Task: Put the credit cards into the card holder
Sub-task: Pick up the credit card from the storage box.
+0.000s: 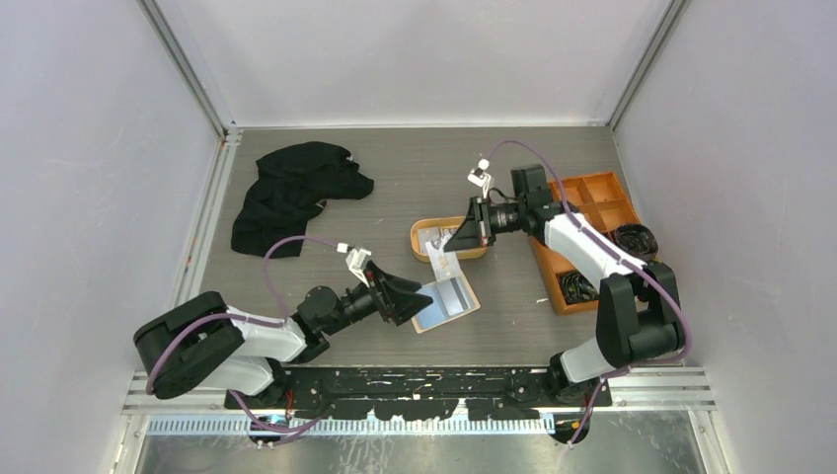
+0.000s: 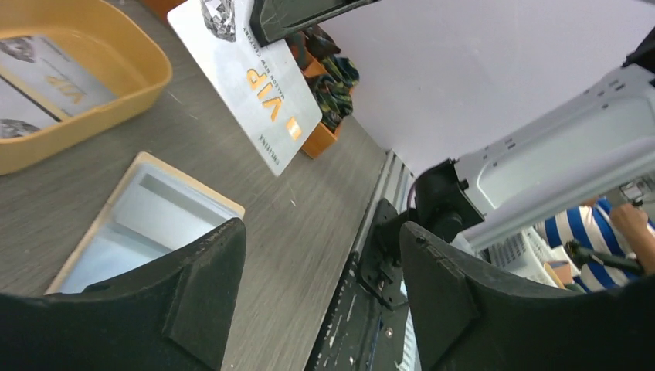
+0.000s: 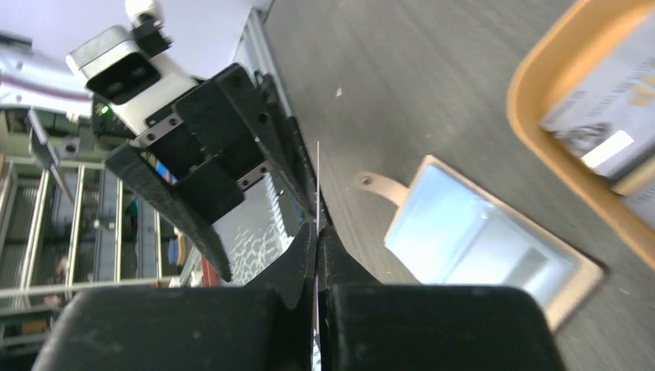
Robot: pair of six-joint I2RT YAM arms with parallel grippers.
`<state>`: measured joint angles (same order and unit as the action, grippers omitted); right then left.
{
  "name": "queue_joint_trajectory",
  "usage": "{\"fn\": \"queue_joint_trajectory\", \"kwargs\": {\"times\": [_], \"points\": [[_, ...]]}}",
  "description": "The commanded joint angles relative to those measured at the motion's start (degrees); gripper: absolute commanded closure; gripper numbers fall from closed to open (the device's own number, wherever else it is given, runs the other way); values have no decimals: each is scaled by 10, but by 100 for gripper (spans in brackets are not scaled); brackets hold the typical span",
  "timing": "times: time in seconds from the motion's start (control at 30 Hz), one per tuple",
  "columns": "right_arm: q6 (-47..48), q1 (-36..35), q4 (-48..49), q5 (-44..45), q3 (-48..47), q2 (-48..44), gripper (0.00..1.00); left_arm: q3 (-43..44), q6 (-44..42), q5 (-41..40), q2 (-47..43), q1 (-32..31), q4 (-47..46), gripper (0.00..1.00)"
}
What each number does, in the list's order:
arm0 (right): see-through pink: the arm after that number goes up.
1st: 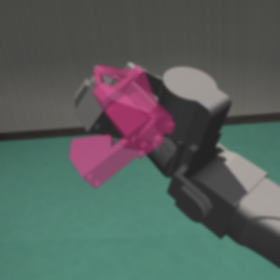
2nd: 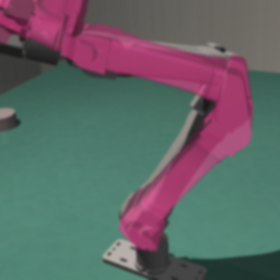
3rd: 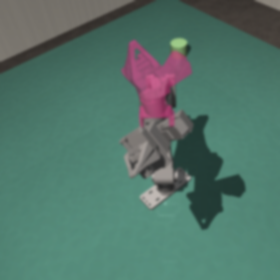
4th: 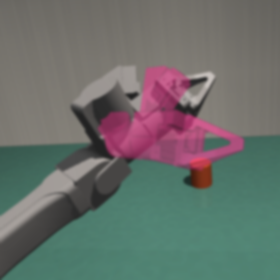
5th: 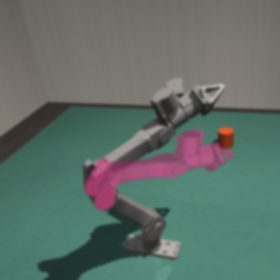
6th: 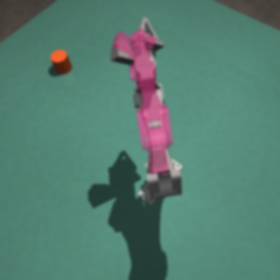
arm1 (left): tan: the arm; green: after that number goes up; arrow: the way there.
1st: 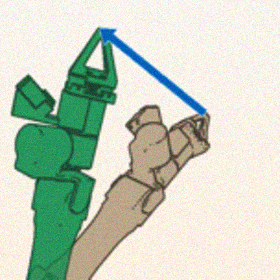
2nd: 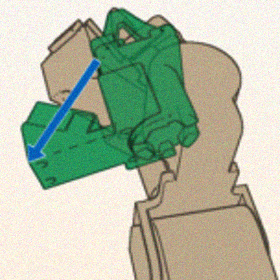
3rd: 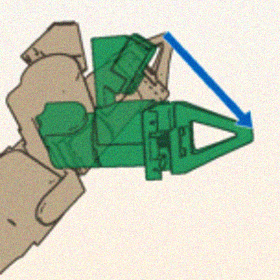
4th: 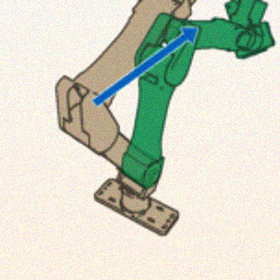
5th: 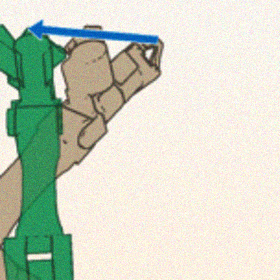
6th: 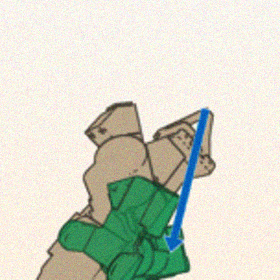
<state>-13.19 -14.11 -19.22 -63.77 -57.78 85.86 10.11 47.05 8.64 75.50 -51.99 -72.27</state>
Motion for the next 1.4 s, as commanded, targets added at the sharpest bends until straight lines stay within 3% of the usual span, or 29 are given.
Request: {"fn": "queue_joint_trajectory", "kwargs": {"times": [0.0, 0.07, 0.2, 0.3, 0.47, 0.63, 0.73, 0.8, 1.07, 1.13, 1.17, 1.23, 1.27, 1.37], "points": [[-2, -38, 99, -79, 26, -42, 99, 6, -44, -29, 29, -28, -97, 30], [23, -53, 73, -85, 18, -37, 99, 9, -48, -16, 31, -30, -97, 33], [157, -71, -66, -91, -23, -18, 99, -3, -64, -1, 13, -30, -97, 43], [191, -79, -98, -100, -31, -16, 99, -13, -70, 5, -6, -30, -95, 52], [234, -93, -128, -113, -34, -21, 99, -12, -65, -1, -28, -30, -50, 60], [351, -109, -227, -104, -55, -18, 99, -6, -51, 4, -33, -30, -46, 68], [413, -120, -278, -103, -66, -15, 99, -2, -47, 15, -31, -30, -44, 82], [433, -123, -292, -103, -68, -15, 99, 1, -46, 23, -28, -29, -44, 87], [456, -138, -304, -76, -68, -11, 99, 12, -35, 58, -4, -28, -69, 84], [461, -141, -307, -72, -69, -10, 99, 13, -34, 67, 2, -28, -79, 89], [463, -142, -309, -70, -69, -10, 99, 14, -33, 70, 6, -28, -81, 97], [467, -146, -311, -64, -69, -10, 98, 14, -29, 72, 13, -28, -86, 100], [468, -146, -311, -61, -69, -10, 97, 13, -27, 71, 16, -27, -90, 100], [474, -146, -313, -49, -70, -12, 78, 1, -13, 60, 24, -17, -97, 100]]}}
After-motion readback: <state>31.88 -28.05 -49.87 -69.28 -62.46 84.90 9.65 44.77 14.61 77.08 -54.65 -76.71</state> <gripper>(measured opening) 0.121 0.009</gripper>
